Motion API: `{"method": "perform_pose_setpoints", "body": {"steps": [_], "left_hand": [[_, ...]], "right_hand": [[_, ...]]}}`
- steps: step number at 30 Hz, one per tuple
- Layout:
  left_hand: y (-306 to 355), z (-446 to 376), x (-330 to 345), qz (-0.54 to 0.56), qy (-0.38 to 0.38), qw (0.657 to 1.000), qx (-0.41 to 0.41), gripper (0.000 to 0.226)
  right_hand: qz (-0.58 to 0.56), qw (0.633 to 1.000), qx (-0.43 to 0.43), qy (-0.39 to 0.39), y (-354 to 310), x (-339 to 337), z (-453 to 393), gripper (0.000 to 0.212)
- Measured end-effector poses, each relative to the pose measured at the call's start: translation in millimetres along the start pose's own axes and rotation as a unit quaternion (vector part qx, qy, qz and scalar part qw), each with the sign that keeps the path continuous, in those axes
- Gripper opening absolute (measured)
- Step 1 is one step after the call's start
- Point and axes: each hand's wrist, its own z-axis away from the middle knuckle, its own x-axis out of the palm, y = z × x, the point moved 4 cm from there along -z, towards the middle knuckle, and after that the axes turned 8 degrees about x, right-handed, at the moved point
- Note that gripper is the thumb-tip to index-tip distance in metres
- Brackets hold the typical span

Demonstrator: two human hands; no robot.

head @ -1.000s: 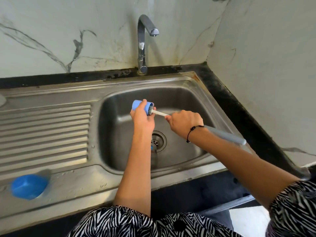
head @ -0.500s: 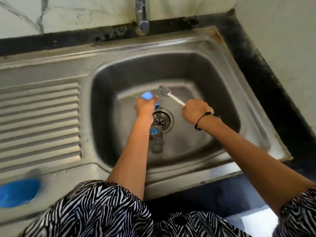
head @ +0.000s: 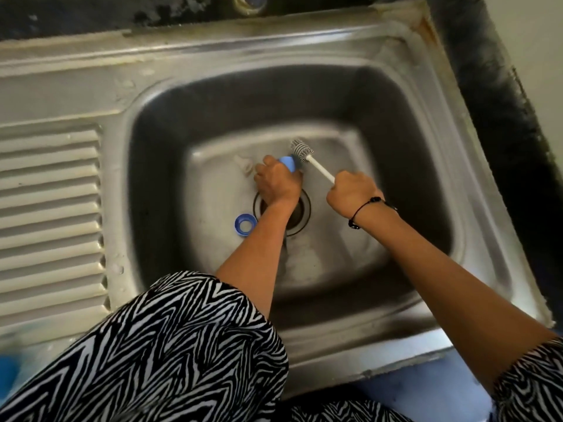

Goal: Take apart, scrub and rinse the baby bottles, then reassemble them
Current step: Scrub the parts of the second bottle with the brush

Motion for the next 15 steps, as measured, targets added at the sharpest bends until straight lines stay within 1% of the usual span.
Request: {"method": "perform_pose_setpoints", "body": {"steps": [3, 8, 12, 15], "left_hand": [[-2, -1, 0, 0.018, 0.003, 1.0, -0.002, 0.062], [-1, 6, -9, 0.06, 0.016, 0.998, -0.001, 0.06], [4, 15, -20, 0.075, 0.028, 0.997, 0.016, 0.051], [12, 29, -28, 0.113, 0.031, 0.993, 0.028, 0.042]], "right_hand": [[0.008, 1.0, -0.002, 0.004, -3, 2, -1, 0.031], [0.002, 1.0, -0.014, 0.007, -7, 2, 7, 0.031], [-0.019, 0.999, -0.017, 0.021, -2, -11, 22, 0.032], [-0.039, 0.998, -0.02, 0.045, 7, -22, 36, 0.032]]}}
